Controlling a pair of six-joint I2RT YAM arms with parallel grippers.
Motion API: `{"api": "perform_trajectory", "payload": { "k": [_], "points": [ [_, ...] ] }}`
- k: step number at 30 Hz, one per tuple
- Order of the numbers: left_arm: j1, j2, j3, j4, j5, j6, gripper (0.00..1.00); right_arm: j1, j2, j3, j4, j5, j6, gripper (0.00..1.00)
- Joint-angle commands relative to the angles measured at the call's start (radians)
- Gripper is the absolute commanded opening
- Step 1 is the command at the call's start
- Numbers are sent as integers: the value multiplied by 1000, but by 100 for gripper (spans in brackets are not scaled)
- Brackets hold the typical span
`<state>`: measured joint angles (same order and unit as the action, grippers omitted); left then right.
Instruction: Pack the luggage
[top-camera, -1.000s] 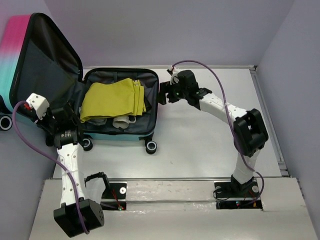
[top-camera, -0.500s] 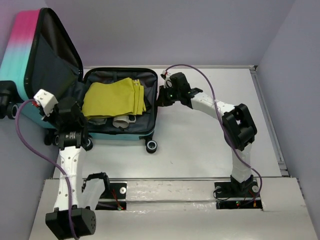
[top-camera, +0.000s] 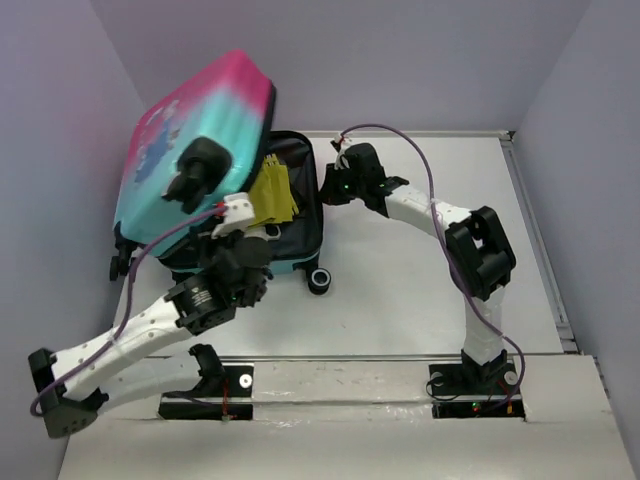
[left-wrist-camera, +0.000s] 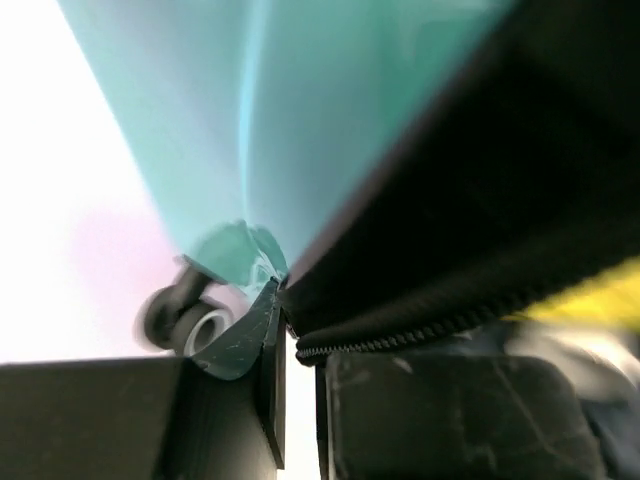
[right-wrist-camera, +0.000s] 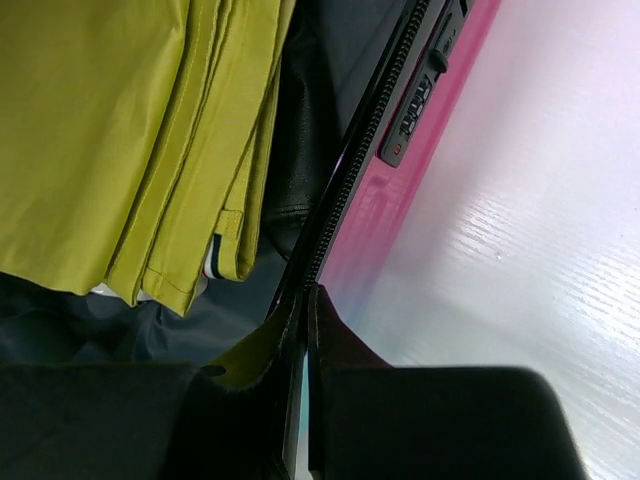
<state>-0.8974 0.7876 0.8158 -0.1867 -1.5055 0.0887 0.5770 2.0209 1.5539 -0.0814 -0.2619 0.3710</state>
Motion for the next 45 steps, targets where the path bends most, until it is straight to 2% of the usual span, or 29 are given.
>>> {"api": "perform_trajectory", "payload": {
  "k": [1, 3, 4, 5, 6, 7, 8, 9, 12, 13, 14, 15, 18, 19, 20, 22, 23, 24, 25, 26, 27, 28, 30, 31, 32, 33, 36, 42, 45],
  "points": [
    [-335, 160, 143, 271, 180, -51, 6, -3, -5, -64, 20, -31, 14, 7],
    [-420, 214, 190, 322, 192, -24, 6, -26, -27, -101, 26, -42, 3, 7],
    [-434, 229, 212, 323, 253, -18, 6, -51, -39, -113, 26, -45, -6, 7],
    [-442, 254, 253, 316, 290, -21, 13, -64, -59, -124, 25, -53, -18, 7],
    [-466, 262, 272, 311, 341, -30, 42, -92, -71, -147, 25, -57, -23, 7],
    [-477, 268, 289, 313, 355, -33, 59, -92, -82, -158, 23, -62, -29, 7],
    [-486, 277, 324, 317, 367, -41, 81, -121, -103, -170, 23, -68, -40, 7],
    [-491, 277, 339, 319, 401, -44, 83, -137, -116, -182, 23, -71, -44, 7],
    [-495, 251, 376, 363, 482, -55, 84, -187, -166, -232, 22, -73, -61, 9],
    [-495, 242, 379, 383, 494, -50, 84, -196, -177, -241, 17, -68, -66, 16],
    [-495, 233, 390, 415, 498, -47, 85, -216, -191, -251, 11, -45, -67, 26],
    [-494, 222, 402, 418, 502, -47, 85, -229, -215, -255, -4, -33, -69, 42],
    [-467, 246, 489, 370, 498, -44, 87, -294, -261, -265, -33, -7, -67, 71],
    [-439, 266, 532, 321, 510, -75, 86, -307, -280, -262, -44, -2, -67, 75],
    [-348, 310, 612, 220, 533, -82, 86, -316, -327, -259, -60, 15, -76, 76],
    [-199, 354, 683, 120, 690, -193, 84, -316, -385, -250, -79, 44, -87, 77],
    [-14, 389, 728, 69, 770, -217, 84, -316, -446, -249, -90, 33, -87, 77],
    [-12, 409, 749, 53, 860, -243, 84, -316, -479, -253, -90, 23, -86, 76],
    [167, 432, 767, 49, 984, -276, 84, -307, -513, -259, -90, 7, -83, 69],
    [249, 456, 782, 49, 1028, -286, 84, -292, -543, -268, -89, -5, -81, 57],
    [399, 516, 825, 49, 1124, -297, 84, -269, -604, -290, -87, -13, -84, 22],
    [463, 557, 857, 43, 1165, -305, 84, -240, -637, -305, -86, -2, -87, 9],
    [598, 701, 992, -12, 1298, -372, 86, -116, -712, -334, -83, 47, -119, 7],
    [653, 761, 1052, -38, 1420, -389, 87, -73, -728, -347, -86, 73, -129, 9],
    [736, 818, 1110, -69, 1451, -403, 87, -36, -741, -366, -90, 96, -138, 17],
    [762, 923, 1217, -120, 1469, -406, 87, 16, -751, -371, -113, 139, -164, 51],
    [828, 1065, 1354, -155, 1485, -396, 88, 50, -742, -354, -219, 251, -204, 99],
    [960, 1242, 1533, -129, 1533, -426, 91, 133, -682, -431, -282, 237, -231, 100],
    [1005, 1312, 1571, -106, 1568, -457, 91, 144, -586, -404, -284, 313, -230, 100]
  ]
}}
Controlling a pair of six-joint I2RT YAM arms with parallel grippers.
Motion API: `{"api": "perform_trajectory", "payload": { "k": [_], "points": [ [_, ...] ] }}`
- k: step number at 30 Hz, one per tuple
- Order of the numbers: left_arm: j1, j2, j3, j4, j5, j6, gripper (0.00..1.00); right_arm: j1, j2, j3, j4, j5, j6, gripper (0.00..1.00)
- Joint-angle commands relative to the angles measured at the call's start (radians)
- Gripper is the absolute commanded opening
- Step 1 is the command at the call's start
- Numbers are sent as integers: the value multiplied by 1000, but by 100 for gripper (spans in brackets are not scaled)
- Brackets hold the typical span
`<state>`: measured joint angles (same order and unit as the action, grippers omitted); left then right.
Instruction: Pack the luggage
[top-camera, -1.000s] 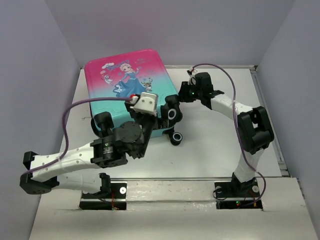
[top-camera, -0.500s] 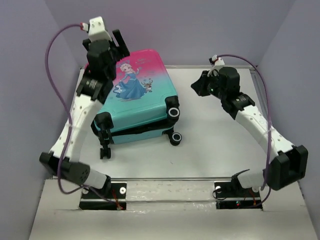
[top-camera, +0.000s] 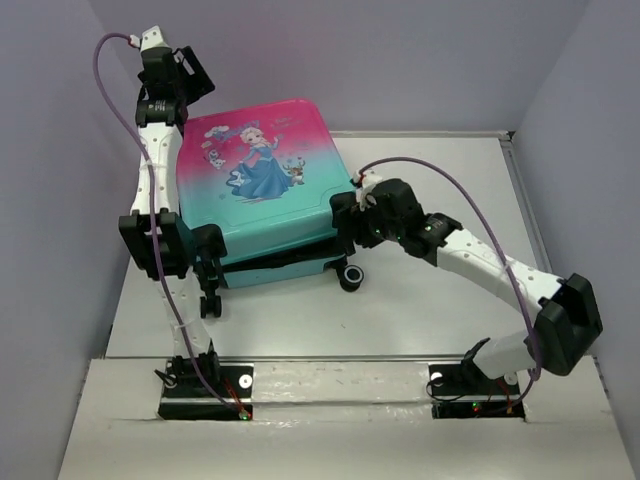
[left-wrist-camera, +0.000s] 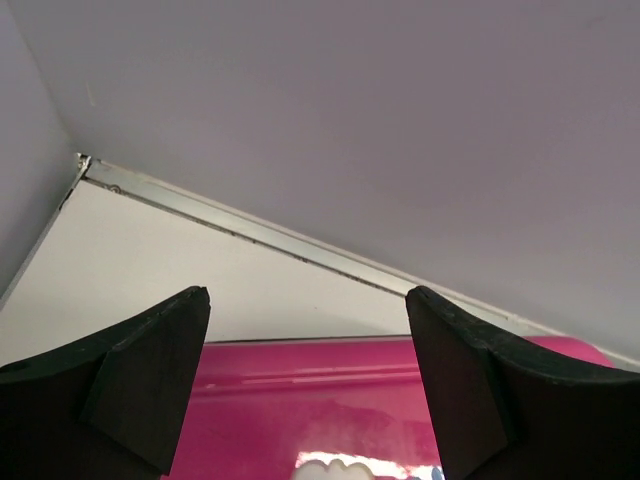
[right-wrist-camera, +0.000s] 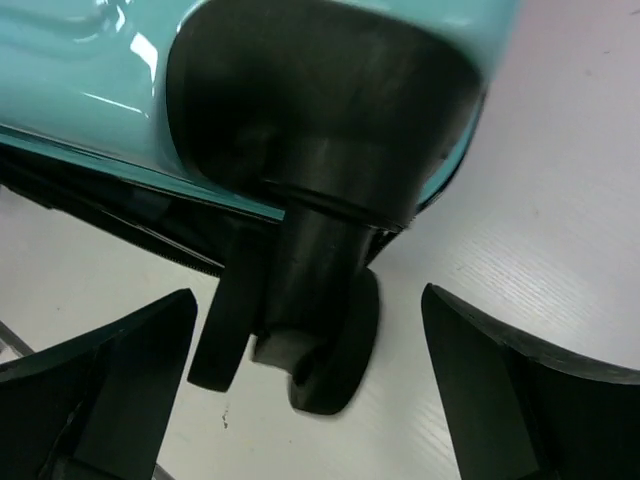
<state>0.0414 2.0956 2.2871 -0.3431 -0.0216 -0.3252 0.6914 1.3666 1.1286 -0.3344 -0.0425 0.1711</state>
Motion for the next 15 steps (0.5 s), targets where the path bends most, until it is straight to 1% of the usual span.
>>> {"api": "perform_trajectory", "payload": {
  "k": [1, 2, 3, 5, 6, 7, 8, 9, 10, 11, 12, 13, 14, 15],
  "points": [
    [71, 32, 107, 59, 109, -46, 91, 30, 113, 37, -31, 128, -25, 100],
    [75, 32, 107, 59, 115, -43, 91, 30, 114, 54, -31, 128, -25, 100],
    [78, 56, 112, 67, 124, -37, 92, 30, 149, 69, -22, 151, -18, 97],
    [87, 78, 114, 78, 161, -32, 92, 30, 178, 112, -15, 174, -12, 85],
    [91, 99, 120, 82, 190, -34, 92, 30, 195, 120, -11, 223, -5, 69],
    [98, 110, 121, 82, 201, -37, 92, 30, 196, 125, -11, 258, -4, 55],
    [100, 119, 123, 84, 209, -38, 92, 30, 196, 122, -11, 294, -7, 39],
    [103, 133, 121, 84, 215, -38, 92, 30, 190, 112, -9, 372, -18, 18],
    [104, 138, 121, 82, 222, -40, 92, 11, 174, 103, -11, 400, -22, 12],
    [107, 142, 118, 79, 226, -40, 92, -10, 160, 74, -11, 414, -25, 9],
    [109, 142, 109, 79, 227, -40, 92, -39, 143, 56, -12, 408, -24, 9],
    [109, 139, 103, 76, 233, -40, 91, -112, 97, 37, -9, 397, -13, 9],
    [109, 136, 95, 75, 238, -40, 92, -153, 72, 17, -5, 389, -7, 9],
    [109, 121, 65, 78, 245, -40, 92, -235, 49, -22, 18, 386, -2, 9]
  ]
}}
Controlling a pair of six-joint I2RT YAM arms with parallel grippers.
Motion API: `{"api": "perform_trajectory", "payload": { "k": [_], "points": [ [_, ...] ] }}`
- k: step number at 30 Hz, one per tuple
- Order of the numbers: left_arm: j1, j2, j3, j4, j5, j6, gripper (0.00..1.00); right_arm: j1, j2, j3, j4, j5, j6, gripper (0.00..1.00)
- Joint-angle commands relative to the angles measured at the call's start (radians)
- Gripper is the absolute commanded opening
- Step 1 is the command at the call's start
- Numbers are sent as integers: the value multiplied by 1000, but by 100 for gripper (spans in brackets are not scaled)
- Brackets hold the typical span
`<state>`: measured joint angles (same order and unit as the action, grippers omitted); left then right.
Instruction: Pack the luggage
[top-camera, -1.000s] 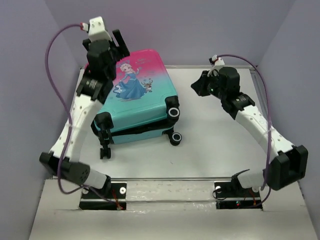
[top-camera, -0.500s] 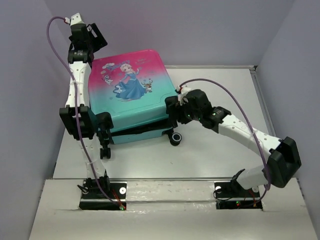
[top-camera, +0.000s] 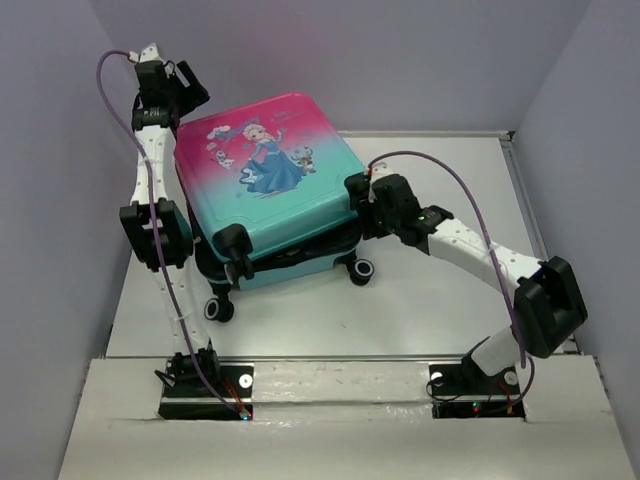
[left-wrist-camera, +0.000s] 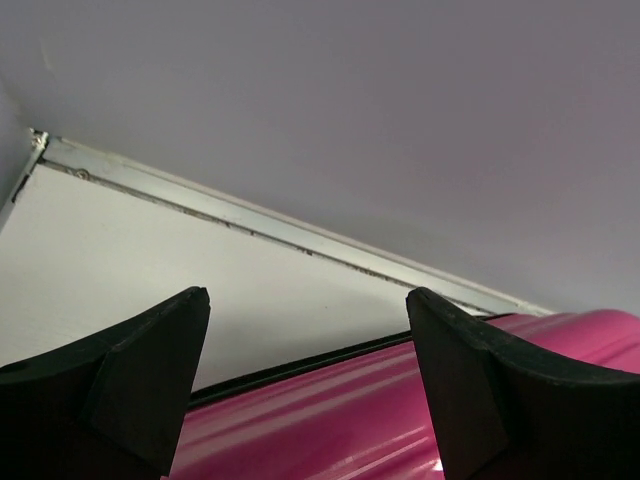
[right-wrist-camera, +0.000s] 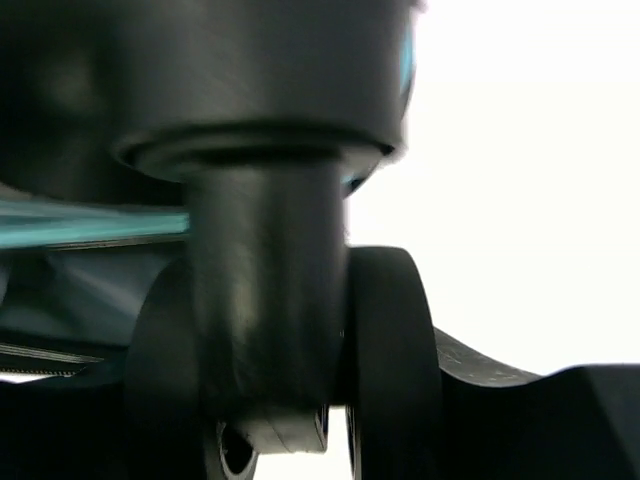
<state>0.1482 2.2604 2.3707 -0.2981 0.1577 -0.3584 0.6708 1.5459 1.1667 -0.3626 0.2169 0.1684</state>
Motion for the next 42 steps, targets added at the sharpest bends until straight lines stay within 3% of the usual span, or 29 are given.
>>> {"api": "perform_trajectory", "payload": {
  "k": [1, 9, 11, 12, 14, 15, 16, 18, 23, 24, 26, 27, 28, 34, 37, 42],
  "points": [
    [2, -73, -43, 49, 80, -10, 92, -253, -174, -76, 57, 125, 2, 9],
    [2, -295, -382, 149, 89, -17, 91, -465, -302, -79, 77, 19, -7, 9],
    [-1, -376, -467, 204, 92, -33, 91, -575, -308, -58, 77, -49, 12, 13],
    [-1, -396, -528, 212, 91, -33, 91, -603, -299, -47, 83, -130, 41, 29],
    [-2, -436, -577, 218, 71, -31, 91, -620, -285, -10, 71, -149, 59, 57],
    [-2, -441, -584, 220, 65, -25, 91, -620, -290, 2, 59, -155, 71, 83],
    [-2, -441, -585, 221, 59, -21, 91, -620, -308, 5, 54, -169, 80, 91],
    [-2, -408, -549, 205, 57, -17, 91, -620, -360, -28, 54, -218, 92, 99],
    [-2, -222, -332, 93, 89, -7, 91, -620, -592, -116, 77, -410, 177, 100],
    [-2, -170, -283, 93, 100, -13, 91, -620, -613, -124, 71, -434, 184, 94],
    [-7, -87, -208, 99, 127, -42, 91, -620, -644, -182, 88, -508, 224, 31],
    [-7, -59, -208, 102, 143, -51, 91, -620, -645, -182, 93, -508, 224, 31],
    [-16, -29, -149, 105, 167, -59, 91, -611, -642, -223, 94, -516, 241, 7],
    [-68, 195, 85, 158, 201, -76, 91, -560, -601, -343, 63, -424, 223, 7],
    [-101, 270, 119, 236, 224, -102, 92, -504, -551, -357, 106, -395, 243, 7],
    [-144, 352, 142, 318, 295, -102, 92, -425, -333, -280, 221, -341, 258, 7]
  ]
}}
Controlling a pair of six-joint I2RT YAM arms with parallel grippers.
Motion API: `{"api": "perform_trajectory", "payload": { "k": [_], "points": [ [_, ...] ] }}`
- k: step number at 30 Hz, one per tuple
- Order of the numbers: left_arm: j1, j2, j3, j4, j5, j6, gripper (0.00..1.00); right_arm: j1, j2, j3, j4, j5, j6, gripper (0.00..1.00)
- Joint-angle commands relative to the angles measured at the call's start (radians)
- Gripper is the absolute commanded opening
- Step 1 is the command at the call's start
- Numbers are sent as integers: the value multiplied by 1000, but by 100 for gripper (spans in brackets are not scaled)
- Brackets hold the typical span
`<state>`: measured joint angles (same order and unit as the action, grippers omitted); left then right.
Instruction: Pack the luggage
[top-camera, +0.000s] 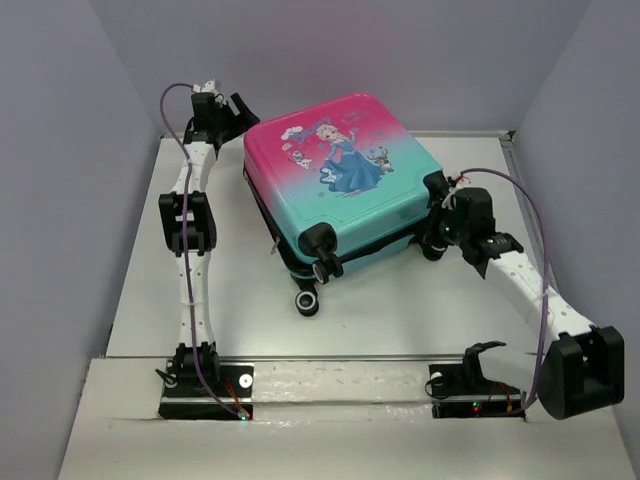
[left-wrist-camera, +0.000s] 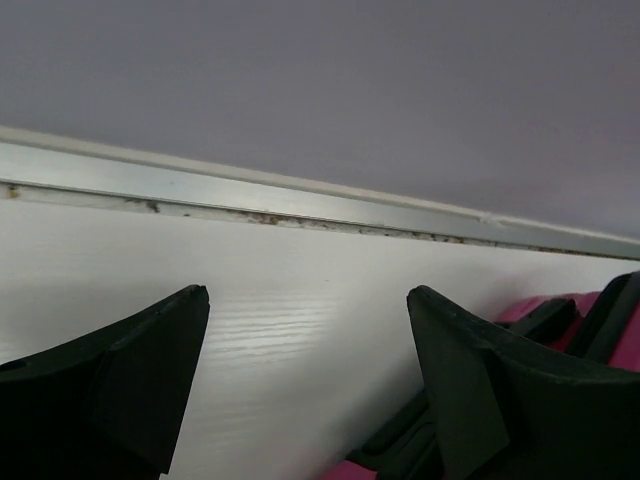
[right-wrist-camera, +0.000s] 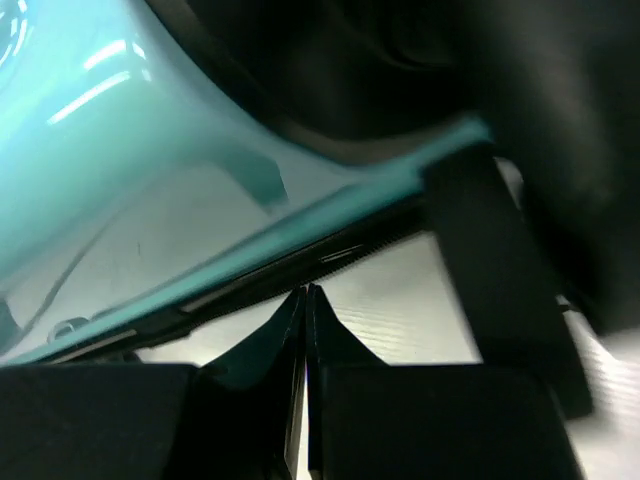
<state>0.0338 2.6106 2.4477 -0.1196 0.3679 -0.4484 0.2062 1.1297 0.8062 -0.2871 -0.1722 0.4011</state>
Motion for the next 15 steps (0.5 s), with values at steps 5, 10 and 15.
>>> {"api": "perform_trajectory", "payload": {
  "k": [5, 10, 15],
  "points": [
    [-94, -23, -53, 208, 225, 10, 92, 50, 217, 143, 259, 31, 45, 7],
    [-120, -315, -603, 478, 207, -1, 89, 50, 361, 224, 335, -16, 12, 7],
    [-156, -605, -1045, 638, 17, -52, 88, 59, 521, 426, 324, -122, -22, 7]
  ]
}}
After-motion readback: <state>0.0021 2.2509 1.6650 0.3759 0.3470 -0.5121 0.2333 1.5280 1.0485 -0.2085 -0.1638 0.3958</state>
